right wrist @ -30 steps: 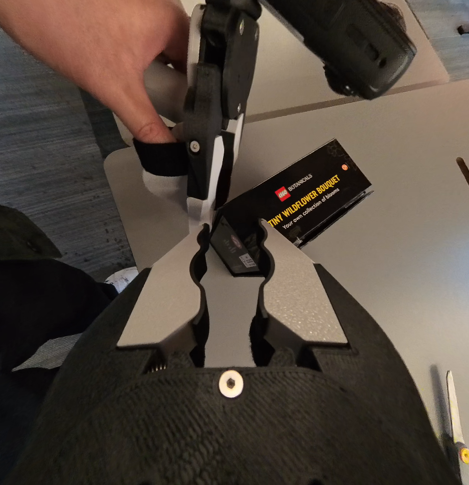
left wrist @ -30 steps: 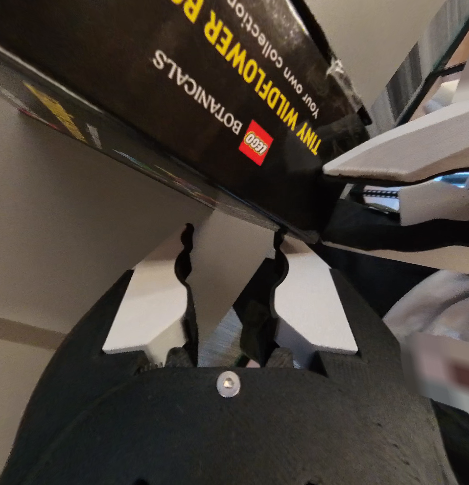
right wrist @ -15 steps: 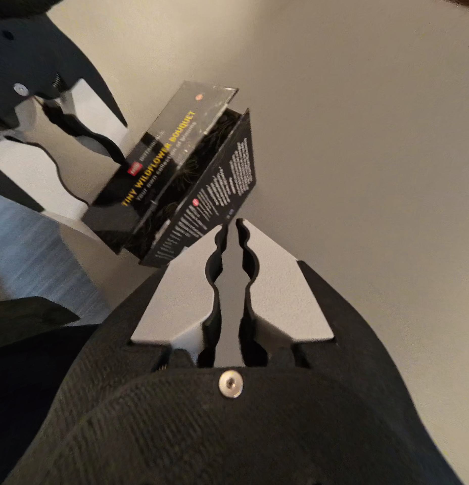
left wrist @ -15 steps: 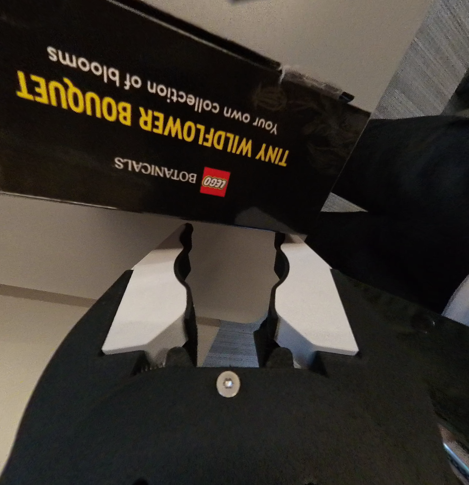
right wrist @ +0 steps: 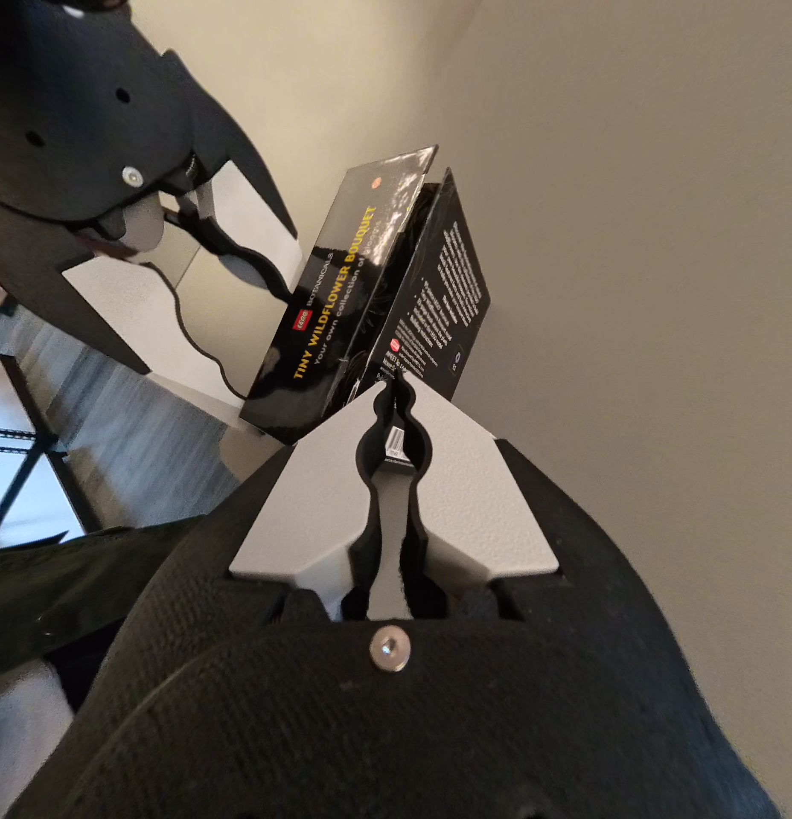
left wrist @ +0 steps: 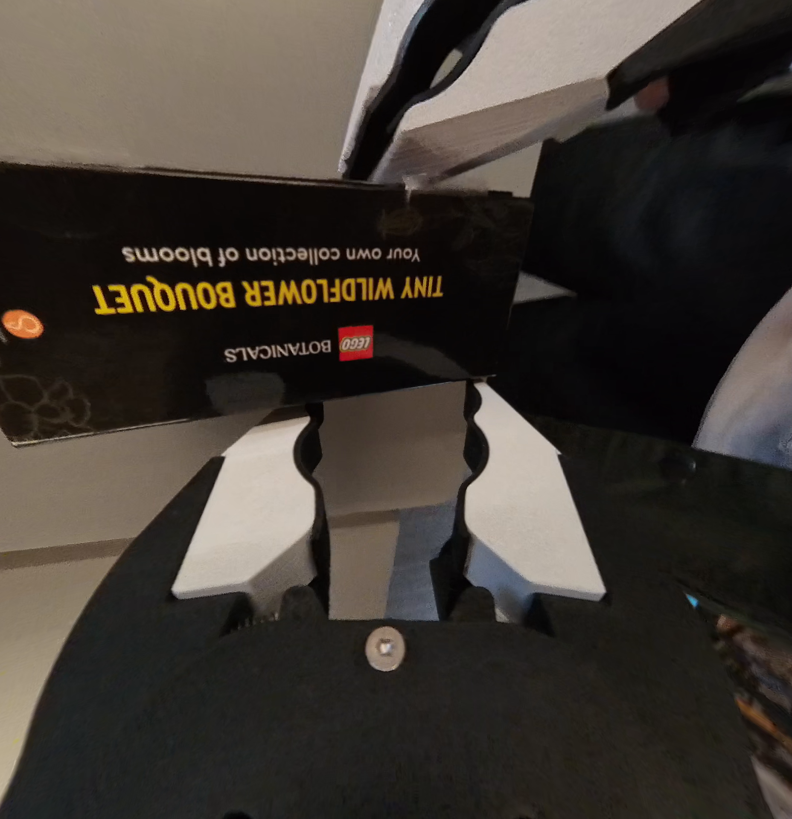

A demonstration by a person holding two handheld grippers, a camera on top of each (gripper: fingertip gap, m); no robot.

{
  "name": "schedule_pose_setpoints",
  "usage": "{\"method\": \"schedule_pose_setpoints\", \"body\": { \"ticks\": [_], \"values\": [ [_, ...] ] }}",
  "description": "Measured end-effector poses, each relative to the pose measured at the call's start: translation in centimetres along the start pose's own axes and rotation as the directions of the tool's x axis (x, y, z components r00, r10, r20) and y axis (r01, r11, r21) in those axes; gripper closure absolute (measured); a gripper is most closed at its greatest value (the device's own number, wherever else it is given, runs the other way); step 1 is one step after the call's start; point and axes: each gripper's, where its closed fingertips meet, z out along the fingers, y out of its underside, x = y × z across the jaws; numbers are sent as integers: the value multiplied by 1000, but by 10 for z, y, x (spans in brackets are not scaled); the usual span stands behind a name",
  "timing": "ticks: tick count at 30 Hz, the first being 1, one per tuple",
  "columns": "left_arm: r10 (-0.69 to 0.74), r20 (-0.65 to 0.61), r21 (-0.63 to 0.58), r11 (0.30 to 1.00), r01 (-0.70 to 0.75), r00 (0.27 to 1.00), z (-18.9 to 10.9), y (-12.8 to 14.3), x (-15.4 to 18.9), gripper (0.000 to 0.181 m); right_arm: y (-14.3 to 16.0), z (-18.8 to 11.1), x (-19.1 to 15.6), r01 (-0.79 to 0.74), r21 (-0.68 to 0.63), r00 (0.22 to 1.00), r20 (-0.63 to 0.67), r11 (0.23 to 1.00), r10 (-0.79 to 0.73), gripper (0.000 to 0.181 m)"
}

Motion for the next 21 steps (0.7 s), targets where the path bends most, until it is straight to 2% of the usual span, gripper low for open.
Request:
{"method": "schedule_pose_setpoints", "body": {
  "ticks": [4, 8, 12, 15, 17, 19, 21],
  "values": [
    [124, 20, -132, 984, -120, 992, -2, 3, 0, 118, 8, -6, -3, -43, 25, 999, -25, 999, 44, 181],
    [132, 0, -108, 985, -132, 991, 1, -2, 3, 116, 11, -14, -1, -123, 58, 992, -11, 991, 124, 181],
    [38, -45, 44, 998, -36, 998, 3, -3, 6, 116, 3, -22, -3, -160, 109, 987, 1, 981, 161, 180],
    [-64, -110, 217, 972, 87, 992, -2, -6, 13, 115, 1, -26, -1, -138, 111, 989, -34, 984, 142, 173],
    [-131, -197, 354, 915, 195, 972, -10, -13, 20, 111, 0, -28, -1, -90, 100, 993, -70, 991, 97, 168],
    [-190, -276, 460, 835, 303, 942, -16, -17, 22, 106, -3, -28, -4, -43, 88, 995, -92, 995, 51, 154],
    [-228, -281, 513, 786, 346, 932, -14, -16, 21, 100, -5, -27, -8, 17, 66, 994, -110, 998, -10, 152]
  ]
}}
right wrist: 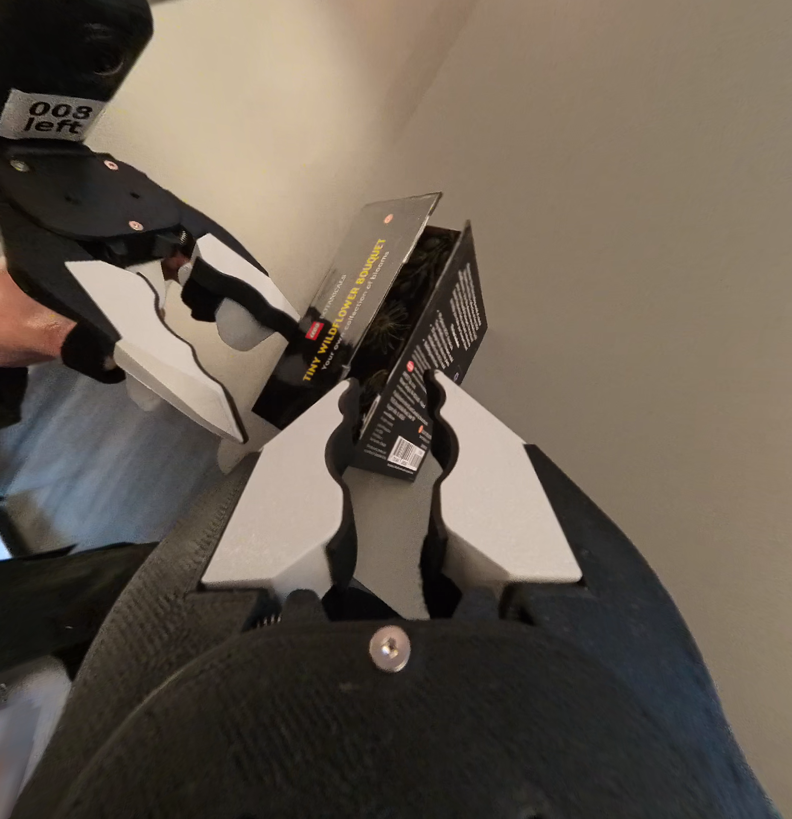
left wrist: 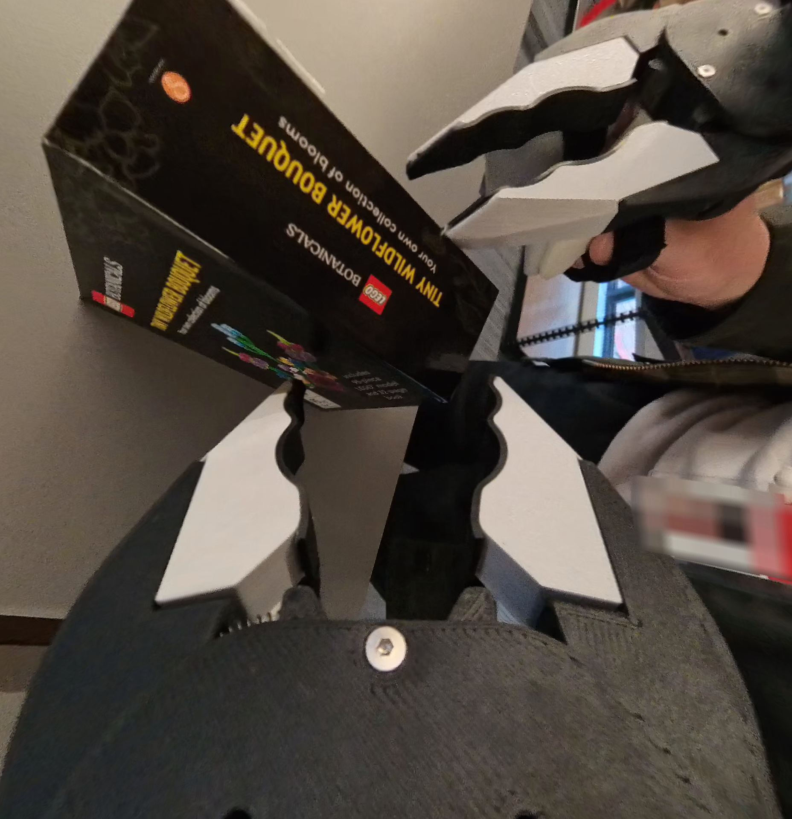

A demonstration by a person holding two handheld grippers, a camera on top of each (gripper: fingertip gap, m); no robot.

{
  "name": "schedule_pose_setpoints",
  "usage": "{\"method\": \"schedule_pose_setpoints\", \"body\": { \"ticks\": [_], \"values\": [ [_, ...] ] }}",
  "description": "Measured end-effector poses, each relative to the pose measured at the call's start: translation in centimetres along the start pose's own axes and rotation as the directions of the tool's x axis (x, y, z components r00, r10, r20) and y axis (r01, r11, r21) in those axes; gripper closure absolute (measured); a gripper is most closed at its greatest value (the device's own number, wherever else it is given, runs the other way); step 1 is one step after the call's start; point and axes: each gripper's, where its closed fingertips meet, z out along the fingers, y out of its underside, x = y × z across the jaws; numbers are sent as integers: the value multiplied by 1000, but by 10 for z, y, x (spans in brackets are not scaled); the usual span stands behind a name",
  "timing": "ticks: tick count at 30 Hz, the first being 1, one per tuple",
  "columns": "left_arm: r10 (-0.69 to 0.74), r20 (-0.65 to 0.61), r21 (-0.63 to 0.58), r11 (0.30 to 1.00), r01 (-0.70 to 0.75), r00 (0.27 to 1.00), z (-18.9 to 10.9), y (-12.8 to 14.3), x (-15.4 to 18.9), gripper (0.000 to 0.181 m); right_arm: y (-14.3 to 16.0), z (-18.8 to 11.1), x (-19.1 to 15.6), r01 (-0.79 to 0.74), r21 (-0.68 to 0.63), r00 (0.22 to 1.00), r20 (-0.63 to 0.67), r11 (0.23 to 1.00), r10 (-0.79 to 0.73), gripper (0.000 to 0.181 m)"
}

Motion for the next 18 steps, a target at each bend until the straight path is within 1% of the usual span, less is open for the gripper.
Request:
{"method": "schedule_pose_setpoints", "body": {
  "ticks": [2, 3, 5, 6, 8, 10, 11, 13, 15, 17, 18],
  "values": [
    [32, 49, 14, 999, -33, 998, 5, 7, 1, 94, -1, 2, -4, 65, -22, 998, -20, 998, -66, 145],
    [57, 75, 2, 998, -58, 996, 10, 11, 3, 90, -4, 3, -8, 94, -22, 995, -23, 995, -95, 140],
    [78, 149, -14, 997, -77, 986, 17, 17, 4, 85, -10, 5, -21, 138, -18, 990, -7, 990, -138, 130],
    [73, 188, 7, 997, -76, 979, 19, 15, 3, 86, -12, 8, -27, 161, -27, 987, 2, 987, -161, 126],
    [8, 233, 86, 996, -29, 973, 20, 11, 0, 91, -12, 14, -38, 212, -60, 977, 10, 975, -212, 117],
    [-88, 229, 183, 982, 46, 969, 18, 8, -4, 97, -10, 20, -43, 248, -93, 969, 9, 964, -248, 111],
    [-134, 212, 224, 971, 85, 968, 16, 8, -6, 98, -10, 23, -44, 260, -104, 965, 7, 960, -260, 104],
    [-187, 173, 293, 947, 131, 967, 10, 7, -6, 104, -9, 25, -47, 274, -117, 962, 18, 955, -274, 101],
    [-205, 179, 324, 936, 139, 962, 7, 10, -8, 109, -10, 26, -49, 277, -120, 961, 25, 953, -276, 97],
    [-212, 180, 340, 930, 142, 961, 6, 11, -10, 111, -10, 26, -42, 282, -143, 957, -20, 949, -288, 90],
    [-224, 165, 356, 922, 154, 961, 5, 10, -9, 110, -11, 25, -35, 287, -159, 952, -59, 945, -300, 89]
  ]
}}
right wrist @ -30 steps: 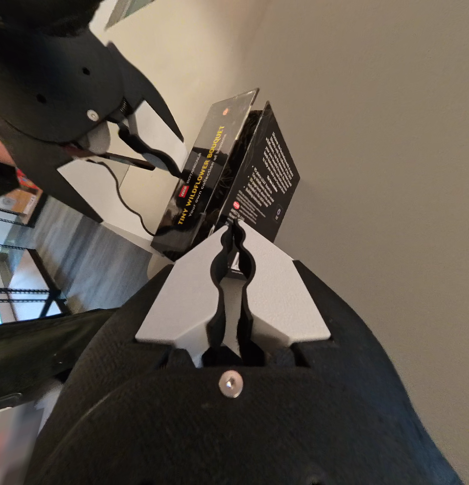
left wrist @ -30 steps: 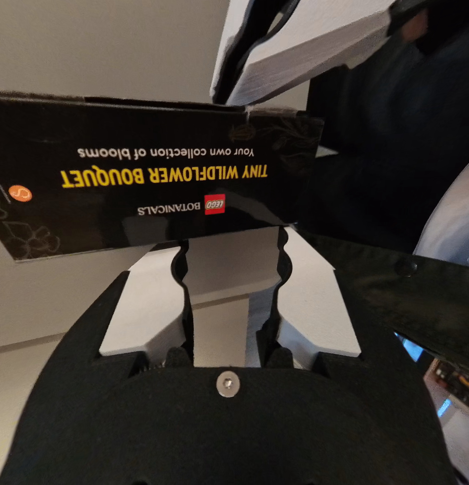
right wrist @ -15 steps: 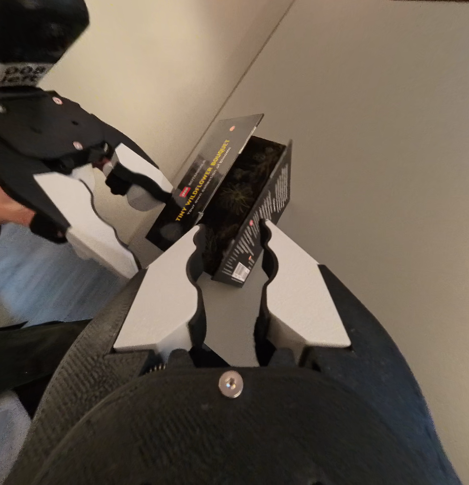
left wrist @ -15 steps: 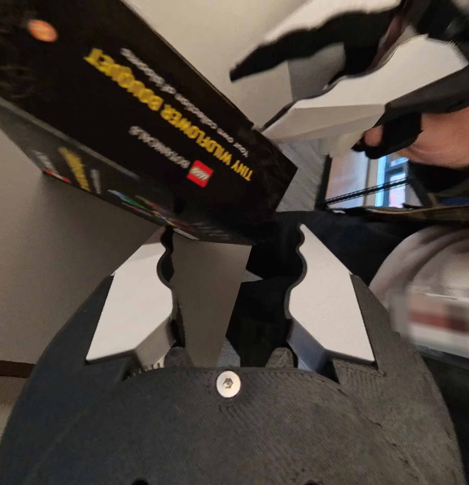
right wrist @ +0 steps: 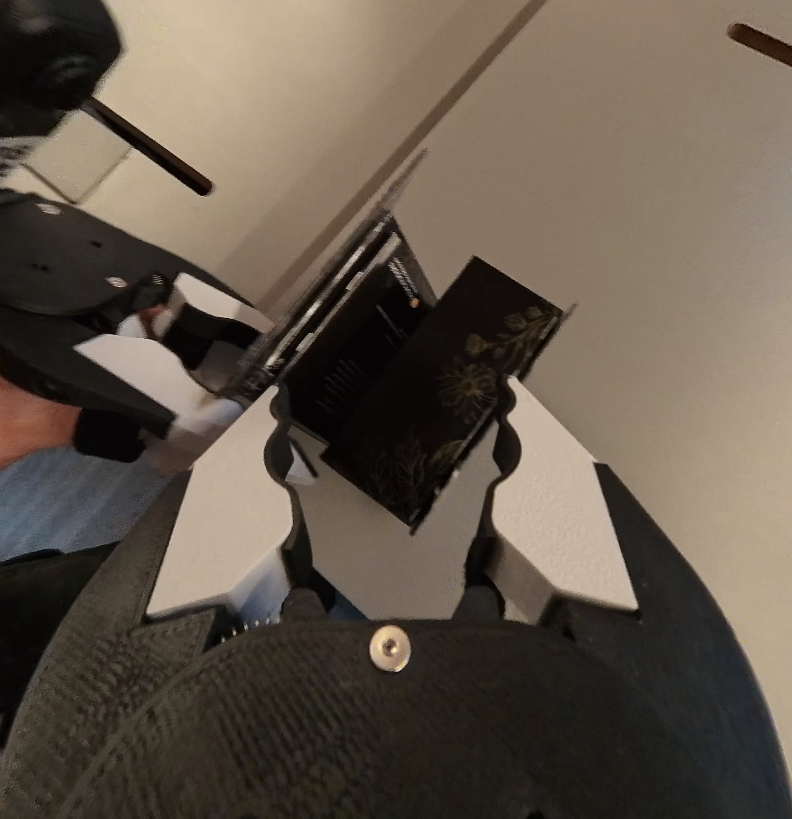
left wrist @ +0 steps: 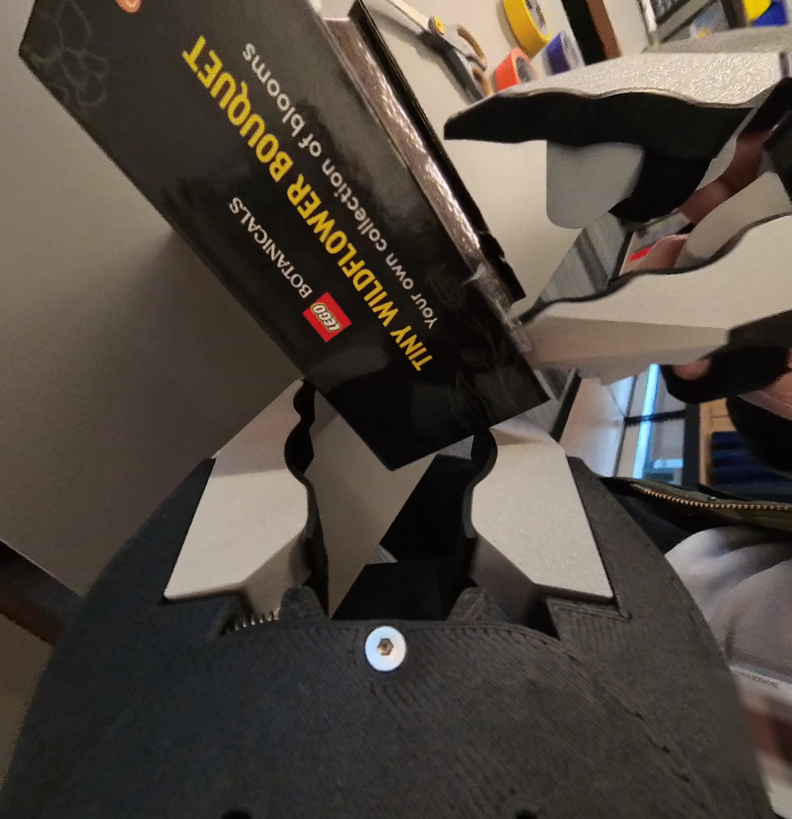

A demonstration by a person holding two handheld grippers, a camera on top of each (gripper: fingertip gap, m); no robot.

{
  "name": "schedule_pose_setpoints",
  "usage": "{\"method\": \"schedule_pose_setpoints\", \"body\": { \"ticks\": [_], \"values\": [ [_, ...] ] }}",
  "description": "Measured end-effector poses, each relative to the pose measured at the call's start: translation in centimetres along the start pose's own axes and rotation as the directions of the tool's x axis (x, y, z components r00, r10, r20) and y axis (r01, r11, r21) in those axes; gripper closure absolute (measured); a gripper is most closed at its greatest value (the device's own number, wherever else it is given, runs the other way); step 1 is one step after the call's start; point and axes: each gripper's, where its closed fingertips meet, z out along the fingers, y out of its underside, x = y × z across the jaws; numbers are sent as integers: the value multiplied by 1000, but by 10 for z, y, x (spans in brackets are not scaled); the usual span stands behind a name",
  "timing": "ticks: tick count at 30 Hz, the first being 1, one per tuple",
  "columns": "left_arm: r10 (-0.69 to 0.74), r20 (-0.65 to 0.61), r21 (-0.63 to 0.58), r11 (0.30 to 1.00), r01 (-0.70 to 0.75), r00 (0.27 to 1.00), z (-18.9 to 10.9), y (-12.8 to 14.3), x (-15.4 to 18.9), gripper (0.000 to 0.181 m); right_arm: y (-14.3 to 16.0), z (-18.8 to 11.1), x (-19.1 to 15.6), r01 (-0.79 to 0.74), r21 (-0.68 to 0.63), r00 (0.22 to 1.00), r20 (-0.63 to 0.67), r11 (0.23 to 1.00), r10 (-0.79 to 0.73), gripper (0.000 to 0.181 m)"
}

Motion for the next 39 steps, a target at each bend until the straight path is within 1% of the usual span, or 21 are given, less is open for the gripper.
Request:
{"method": "schedule_pose_setpoints", "body": {
  "ticks": [3, 7, 9, 11, 13, 15, 18, 20, 22, 25, 27, 29, 31, 34, 35, 36, 38, 39],
  "values": [
    [-47, -43, 46, 998, 49, 998, -1, -3, 3, 108, 11, 0, 17, -21, -77, 996, -90, 997, 14, 84],
    [-84, -100, 86, 992, 93, 991, -5, -1, 2, 108, 24, 3, 16, -101, -162, 994, -60, 982, 93, 85],
    [-94, -109, 96, 990, 104, 990, -7, 1, 0, 110, 22, 3, 13, -132, -154, 991, -32, 979, 128, 87],
    [-84, -102, 99, 991, 94, 991, -9, 4, -4, 113, 16, 1, 10, -186, -114, 982, 19, 976, 190, 93],
    [-43, -101, 96, 994, 52, 994, -10, 8, -4, 114, 11, -2, 12, -295, -69, 951, 72, 953, 299, 103],
    [-5, -131, 79, 997, 16, 991, -11, 12, 0, 116, 9, -7, 21, -392, -34, 914, 98, 919, 393, 115],
    [1, -179, 69, 998, 11, 984, -12, 13, 5, 109, 13, -11, 34, -431, -20, 896, 104, 902, 431, 116],
    [-11, -219, 68, 997, 26, 976, -13, 11, 8, 105, 20, -12, 34, -432, -44, 893, 122, 901, 434, 116],
    [0, -233, 58, 998, 14, 972, -12, 8, 12, 103, 23, -12, 29, -467, -60, 865, 176, 882, 470, 116],
    [27, -256, 38, 999, -18, 966, -6, 2, 24, 99, 27, -12, 16, -520, -97, 807, 271, 849, 525, 117],
    [55, -254, 13, 998, -53, 966, 1, -4, 32, 96, 24, -13, 14, -578, -78, 756, 324, 812, 569, 119],
    [92, -218, -30, 994, -101, 972, 9, -7, 34, 94, 21, -16, 18, -675, -64, 665, 378, 735, 644, 121],
    [121, -187, -58, 989, -134, 975, 15, -11, 34, 91, 20, -22, 28, -751, -28, 588, 427, 660, 687, 125],
    [108, -185, -79, 989, -124, 977, 16, -15, 34, 95, 9, -37, 43, -856, 25, 443, 551, 516, 707, 128],
    [102, -192, -72, 991, -117, 976, 16, -18, 35, 98, 7, -41, 44, -871, 26, 411, 586, 491, 699, 128],
    [99, -196, -63, 992, -113, 976, 14, -22, 35, 99, 10, -40, 45, -866, 17, 416, 578, 499, 702, 128],
    [109, -189, -60, 991, -122, 976, 14, -28, 35, 100, 22, -32, 43, -816, 11, 501, 511, 578, 698, 123],
    [119, -181, -67, 989, -133, 976, 14, -30, 35, 100, 22, -30, 42, -803, 7, 519, 501, 596, 693, 120]
  ]
}}
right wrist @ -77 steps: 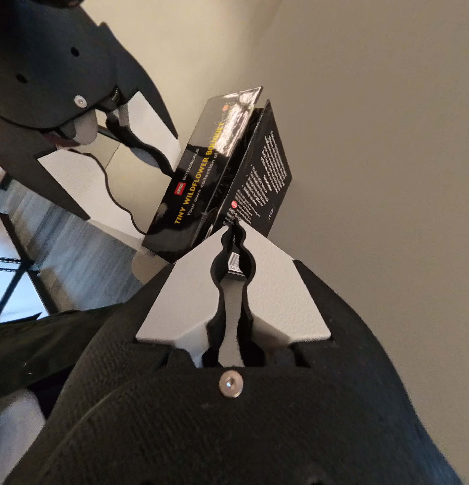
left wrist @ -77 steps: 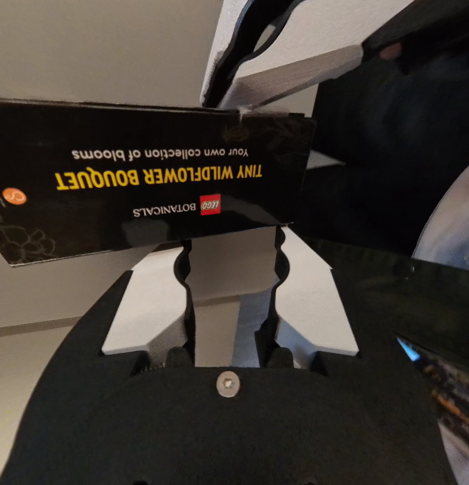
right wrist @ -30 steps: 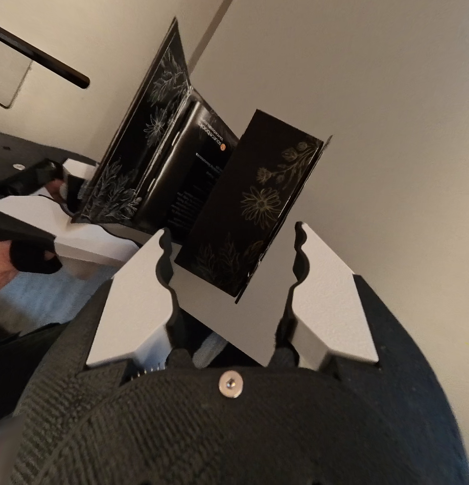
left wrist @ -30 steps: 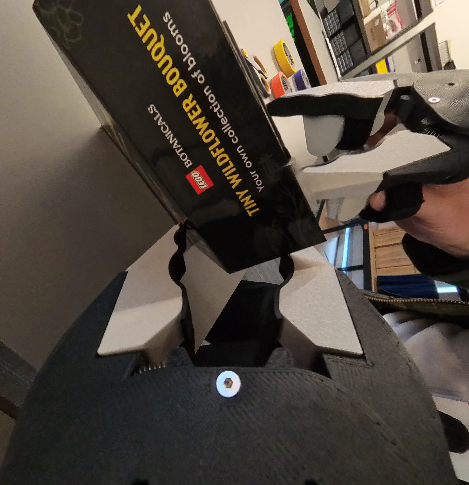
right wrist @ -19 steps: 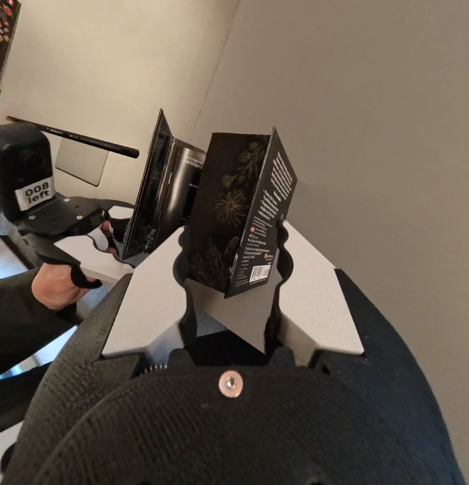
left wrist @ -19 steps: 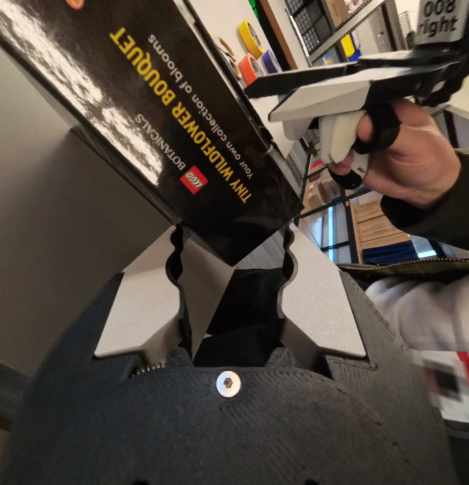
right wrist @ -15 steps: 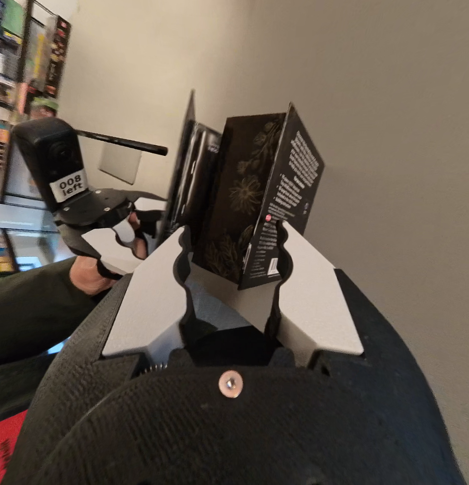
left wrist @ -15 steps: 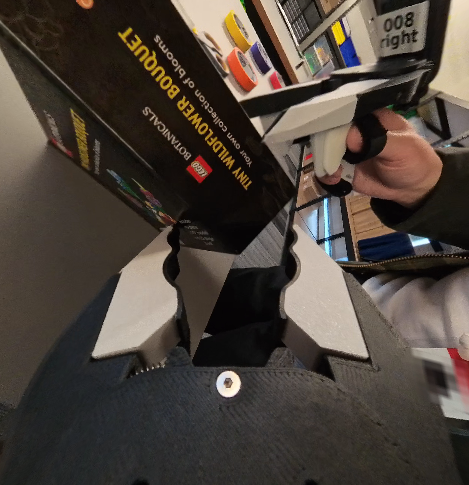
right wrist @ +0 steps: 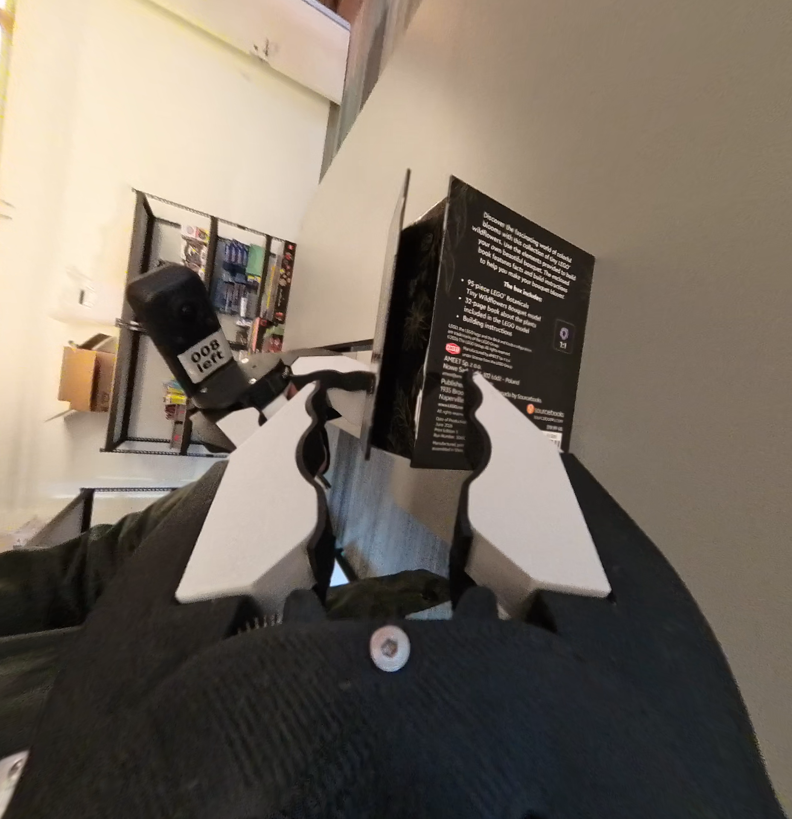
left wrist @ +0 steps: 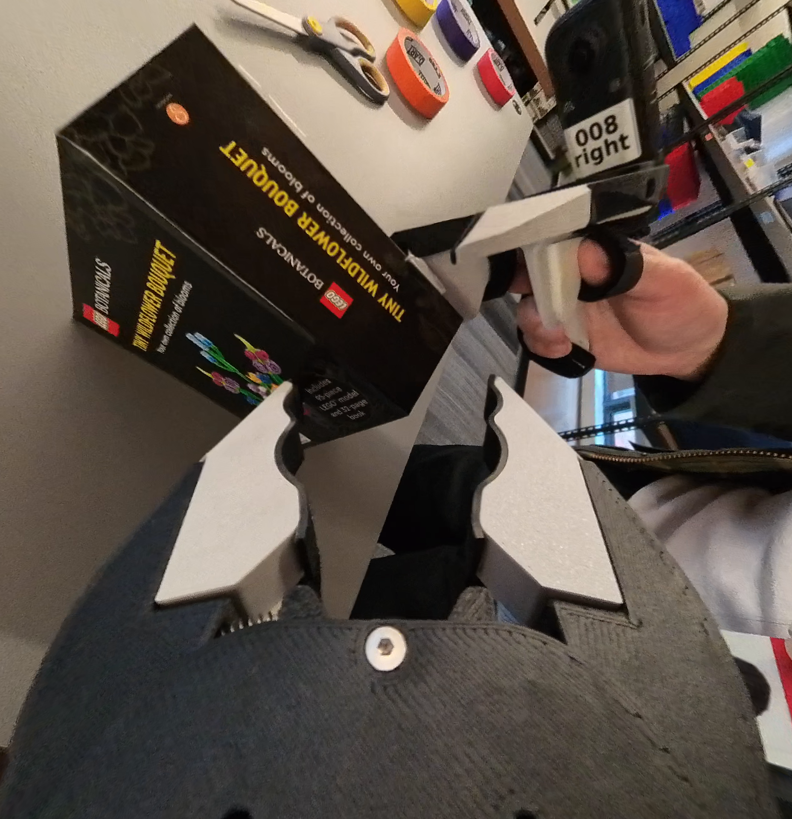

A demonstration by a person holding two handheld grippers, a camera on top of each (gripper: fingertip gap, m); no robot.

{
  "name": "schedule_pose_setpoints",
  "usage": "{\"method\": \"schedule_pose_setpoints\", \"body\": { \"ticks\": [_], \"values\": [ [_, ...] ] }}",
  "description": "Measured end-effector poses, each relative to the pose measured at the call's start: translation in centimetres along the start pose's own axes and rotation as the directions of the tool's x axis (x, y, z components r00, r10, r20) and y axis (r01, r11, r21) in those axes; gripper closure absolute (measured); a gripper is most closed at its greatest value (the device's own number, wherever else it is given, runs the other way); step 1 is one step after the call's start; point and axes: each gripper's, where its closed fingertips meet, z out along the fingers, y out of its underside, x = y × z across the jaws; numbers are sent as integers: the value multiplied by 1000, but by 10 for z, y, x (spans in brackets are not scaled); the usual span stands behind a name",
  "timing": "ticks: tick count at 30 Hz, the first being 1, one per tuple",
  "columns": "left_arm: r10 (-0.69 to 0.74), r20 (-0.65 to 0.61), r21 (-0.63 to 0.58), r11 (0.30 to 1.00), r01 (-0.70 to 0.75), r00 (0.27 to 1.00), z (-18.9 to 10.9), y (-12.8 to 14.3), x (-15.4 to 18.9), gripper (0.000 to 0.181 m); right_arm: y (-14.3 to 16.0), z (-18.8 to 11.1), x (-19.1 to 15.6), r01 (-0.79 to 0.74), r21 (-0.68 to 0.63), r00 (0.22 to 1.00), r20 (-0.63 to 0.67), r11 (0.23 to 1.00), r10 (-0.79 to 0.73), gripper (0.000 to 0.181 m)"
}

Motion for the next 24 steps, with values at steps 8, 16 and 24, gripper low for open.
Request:
{"method": "schedule_pose_setpoints", "body": {
  "ticks": [8, 16, 24],
  "values": [
    [-30, 42, -44, 999, 32, 999, 6, -8, -5, 101, -7, 8, -6, -59, -8, 997, 46, 998, 59, 118],
    [-96, 219, -40, 993, 107, 971, 9, -12, -23, 129, 3, 3, 17, -173, -19, 985, -10, 985, 173, 167],
    [-130, 241, -35, 989, 143, 962, 15, -13, -26, 119, 3, 2, 18, -125, -20, 992, 0, 992, 125, 168]
  ]
}}
